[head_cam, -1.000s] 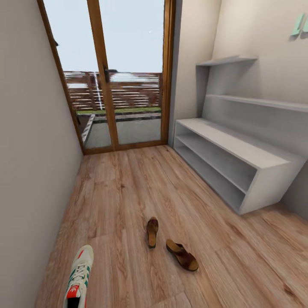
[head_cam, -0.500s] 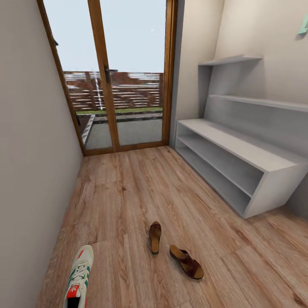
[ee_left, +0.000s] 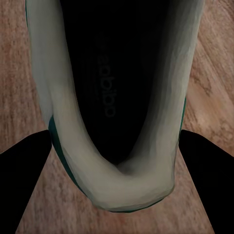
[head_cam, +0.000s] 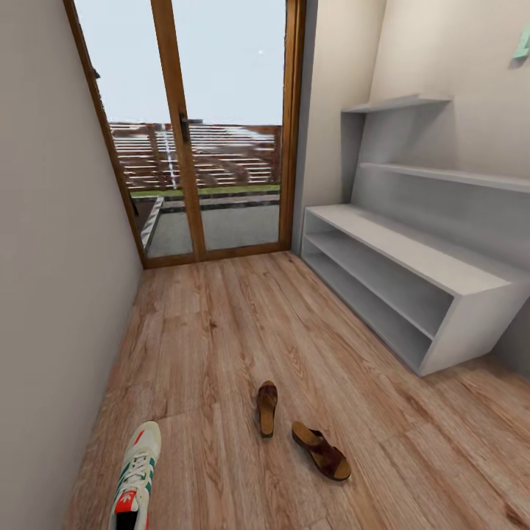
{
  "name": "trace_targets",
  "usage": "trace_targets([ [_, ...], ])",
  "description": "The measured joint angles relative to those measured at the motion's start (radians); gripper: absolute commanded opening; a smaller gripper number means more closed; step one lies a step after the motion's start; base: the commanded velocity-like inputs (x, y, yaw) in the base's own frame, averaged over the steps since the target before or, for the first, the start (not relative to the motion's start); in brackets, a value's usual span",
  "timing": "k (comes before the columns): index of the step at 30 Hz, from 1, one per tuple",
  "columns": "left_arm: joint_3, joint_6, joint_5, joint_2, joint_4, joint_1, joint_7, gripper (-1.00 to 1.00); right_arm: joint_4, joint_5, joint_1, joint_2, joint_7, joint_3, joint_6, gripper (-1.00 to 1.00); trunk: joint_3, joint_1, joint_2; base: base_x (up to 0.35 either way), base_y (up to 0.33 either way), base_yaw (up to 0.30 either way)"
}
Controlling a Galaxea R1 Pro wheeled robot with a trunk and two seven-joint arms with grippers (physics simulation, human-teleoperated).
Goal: Pick up the two gym shoes and the two sandals from the corridor floor and place them onto the hallstand (shoe rack) in the corridor, making sure they are on the rack and not on the floor. Arrange them so the two gym shoes are next to each other and the two sandals are next to each other.
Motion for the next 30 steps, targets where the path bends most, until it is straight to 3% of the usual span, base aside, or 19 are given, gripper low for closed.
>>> trace_targets([
  [30,0.000,-0.001,-0.001,0.000,0.000,0.000,0.000,-1.00,0.000,0.000,0.000,0.000,0.000,0.000,0.000,1.00,0.000,0.000,0.000,0.113,0.077,0.000],
])
